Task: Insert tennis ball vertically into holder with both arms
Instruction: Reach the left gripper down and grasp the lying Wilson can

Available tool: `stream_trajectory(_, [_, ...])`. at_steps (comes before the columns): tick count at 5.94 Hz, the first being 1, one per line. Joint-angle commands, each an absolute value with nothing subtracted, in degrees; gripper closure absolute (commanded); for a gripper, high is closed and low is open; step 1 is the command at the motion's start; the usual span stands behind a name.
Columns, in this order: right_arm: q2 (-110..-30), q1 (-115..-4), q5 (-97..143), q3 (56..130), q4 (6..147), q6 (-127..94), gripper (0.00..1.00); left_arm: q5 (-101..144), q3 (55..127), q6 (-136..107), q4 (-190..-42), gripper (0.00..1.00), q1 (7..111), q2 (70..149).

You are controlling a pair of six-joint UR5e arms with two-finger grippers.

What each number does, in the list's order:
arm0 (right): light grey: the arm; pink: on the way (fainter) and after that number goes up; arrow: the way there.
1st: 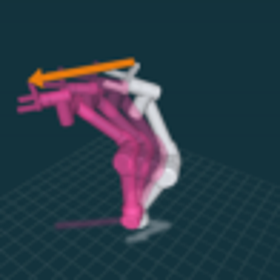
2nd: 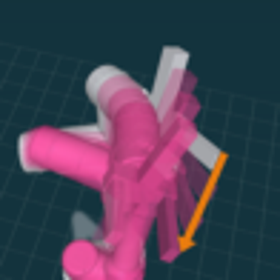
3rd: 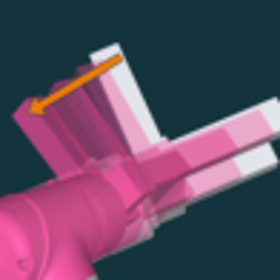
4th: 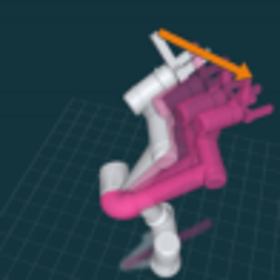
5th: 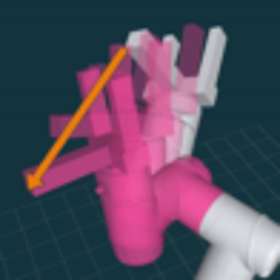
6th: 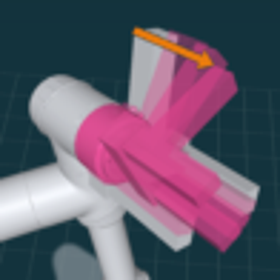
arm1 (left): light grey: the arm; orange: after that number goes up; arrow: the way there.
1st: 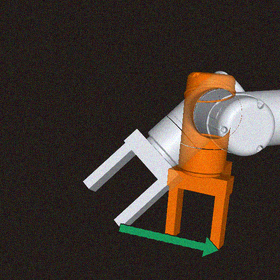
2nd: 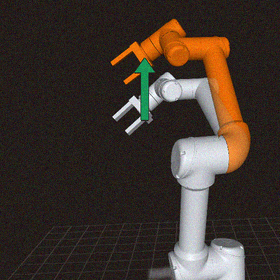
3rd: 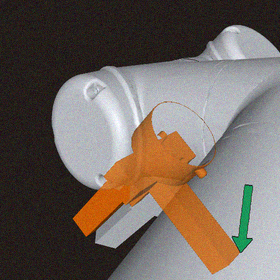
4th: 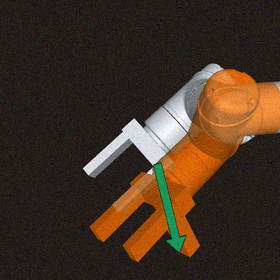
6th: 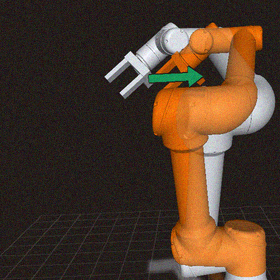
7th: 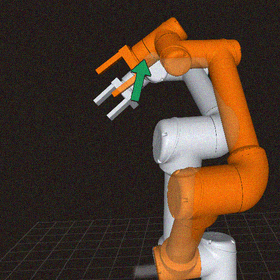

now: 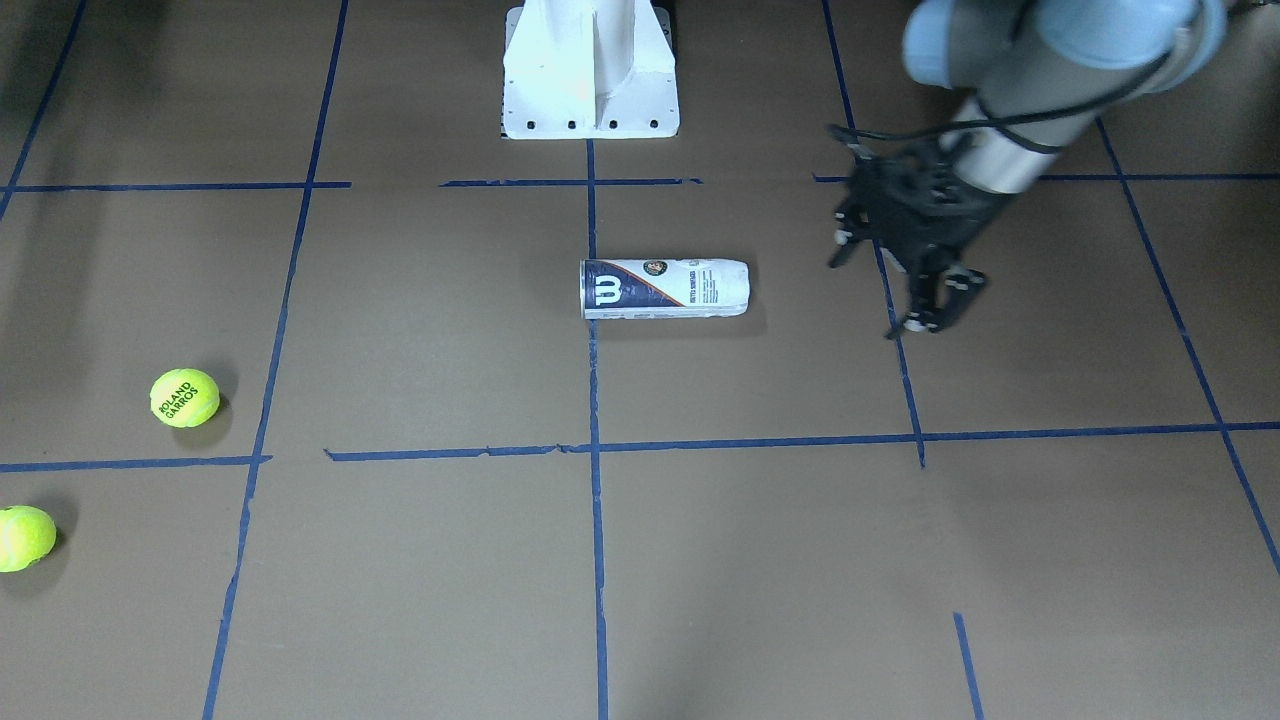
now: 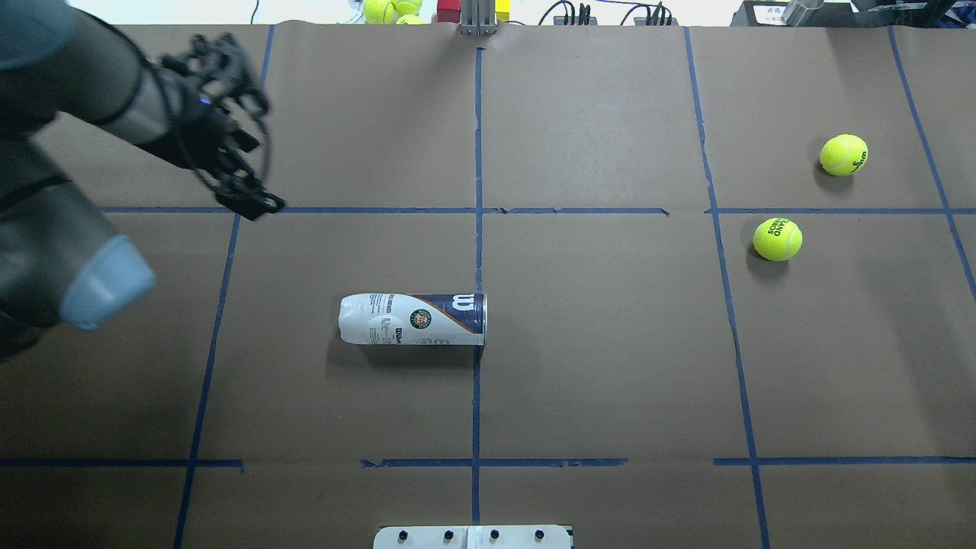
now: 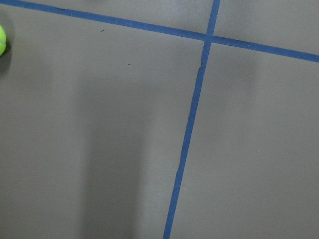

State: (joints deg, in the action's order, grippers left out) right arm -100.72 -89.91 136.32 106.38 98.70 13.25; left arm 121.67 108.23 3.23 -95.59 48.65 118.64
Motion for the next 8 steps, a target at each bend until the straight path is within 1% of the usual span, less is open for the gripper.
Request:
stream_trajectory(1, [-100.72,-89.91,136.32,106.44,98.70,13.27,0.00,112.64,108.90,3.51,-83.88,0.00,38.81,128.29])
stream_trajectory(2, [-100.72,-89.91,136.32,106.44,98.70,13.27,0.00,104.50,108.03,3.60,-78.28,0.00,32.58,132.67])
stream_trajectory(3, [-100.72,-89.91,136.32,106.44,98.70,13.27,0.00,98.93,105.06,3.60,-72.05,0.00,27.47,138.20])
stream_trajectory(4, [-100.72,-89.91,136.32,106.44,98.70,13.27,0.00,96.09,100.33,3.60,-71.29,0.00,24.73,142.25])
stream_trajectory(5, [-100.72,-89.91,136.32,106.44,98.61,13.27,0.00,95.72,95.41,3.60,-71.19,0.00,24.61,145.51])
stream_trajectory(6, [-100.72,-89.91,136.41,106.61,98.61,13.27,0.00,95.54,91.79,3.86,-71.19,0.00,24.52,145.98])
stream_trajectory(7, [-100.72,-89.91,136.41,106.79,98.61,13.27,0.00,94.41,88.28,6.22,-68.49,0.00,24.00,147.99])
stream_trajectory(8, [-100.72,-89.91,136.41,106.79,98.61,13.27,0.00,93.87,86.59,7.37,-63.25,0.00,22.86,150.01])
